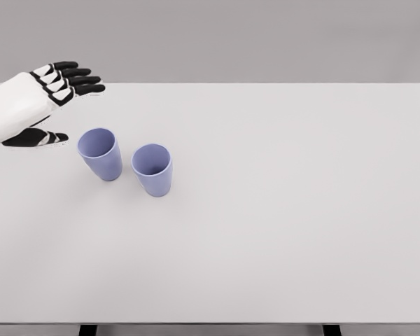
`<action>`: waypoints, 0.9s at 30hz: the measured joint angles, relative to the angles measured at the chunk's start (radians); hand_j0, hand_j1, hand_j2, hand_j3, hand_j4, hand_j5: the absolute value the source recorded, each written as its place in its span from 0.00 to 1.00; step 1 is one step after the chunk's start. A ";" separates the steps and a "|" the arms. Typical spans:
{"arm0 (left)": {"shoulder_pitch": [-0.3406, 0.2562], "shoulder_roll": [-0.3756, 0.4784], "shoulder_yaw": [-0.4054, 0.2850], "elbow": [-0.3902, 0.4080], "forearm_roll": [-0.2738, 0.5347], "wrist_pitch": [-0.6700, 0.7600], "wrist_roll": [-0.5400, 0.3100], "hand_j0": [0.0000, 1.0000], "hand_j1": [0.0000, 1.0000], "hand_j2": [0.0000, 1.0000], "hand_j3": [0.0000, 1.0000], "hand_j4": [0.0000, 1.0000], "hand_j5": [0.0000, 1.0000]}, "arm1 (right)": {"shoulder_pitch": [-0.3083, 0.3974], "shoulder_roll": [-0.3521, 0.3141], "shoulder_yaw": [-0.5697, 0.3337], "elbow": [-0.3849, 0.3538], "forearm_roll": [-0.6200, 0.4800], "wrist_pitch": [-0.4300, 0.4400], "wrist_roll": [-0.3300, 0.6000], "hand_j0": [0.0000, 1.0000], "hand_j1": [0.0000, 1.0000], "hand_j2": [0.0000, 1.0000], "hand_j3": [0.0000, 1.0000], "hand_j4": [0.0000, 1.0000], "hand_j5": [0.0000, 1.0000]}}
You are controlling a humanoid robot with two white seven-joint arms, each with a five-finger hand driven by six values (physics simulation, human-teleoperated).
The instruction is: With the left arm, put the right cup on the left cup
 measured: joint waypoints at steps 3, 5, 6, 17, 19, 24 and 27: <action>-0.034 0.013 -0.026 -0.008 0.004 0.000 -0.061 0.98 0.98 0.98 0.98 0.98 0.98 | 0.000 0.000 0.000 0.000 0.000 0.000 0.000 1.00 1.00 1.00 1.00 1.00 1.00; -0.071 0.018 -0.052 -0.010 0.032 0.000 -0.148 0.98 0.98 0.98 0.98 0.98 0.98 | 0.000 0.000 0.000 0.000 0.000 0.000 0.000 1.00 1.00 1.00 1.00 1.00 1.00; -0.130 0.020 -0.077 -0.010 0.059 0.000 -0.210 0.98 0.98 0.98 0.98 0.98 0.98 | 0.000 0.000 0.000 0.000 0.000 0.000 0.000 1.00 1.00 1.00 1.00 1.00 1.00; -0.481 0.101 -0.402 -0.013 0.457 0.007 -0.406 1.00 1.00 1.00 1.00 1.00 1.00 | 0.000 0.000 0.000 0.000 0.000 0.000 0.000 1.00 1.00 1.00 1.00 1.00 1.00; -0.584 0.112 -0.487 -0.012 0.517 0.104 -0.409 1.00 1.00 1.00 1.00 1.00 1.00 | 0.000 0.000 0.000 0.000 0.000 0.000 0.000 1.00 1.00 1.00 1.00 1.00 1.00; -0.733 0.080 -0.700 -0.010 0.600 0.391 -0.411 1.00 1.00 1.00 1.00 1.00 1.00 | 0.000 0.000 0.000 0.000 0.000 0.000 0.000 1.00 1.00 1.00 1.00 1.00 1.00; -0.756 0.049 -0.783 -0.008 0.609 0.445 -0.411 1.00 1.00 1.00 1.00 1.00 1.00 | 0.000 0.000 0.000 0.000 0.000 0.000 0.000 1.00 1.00 1.00 1.00 1.00 1.00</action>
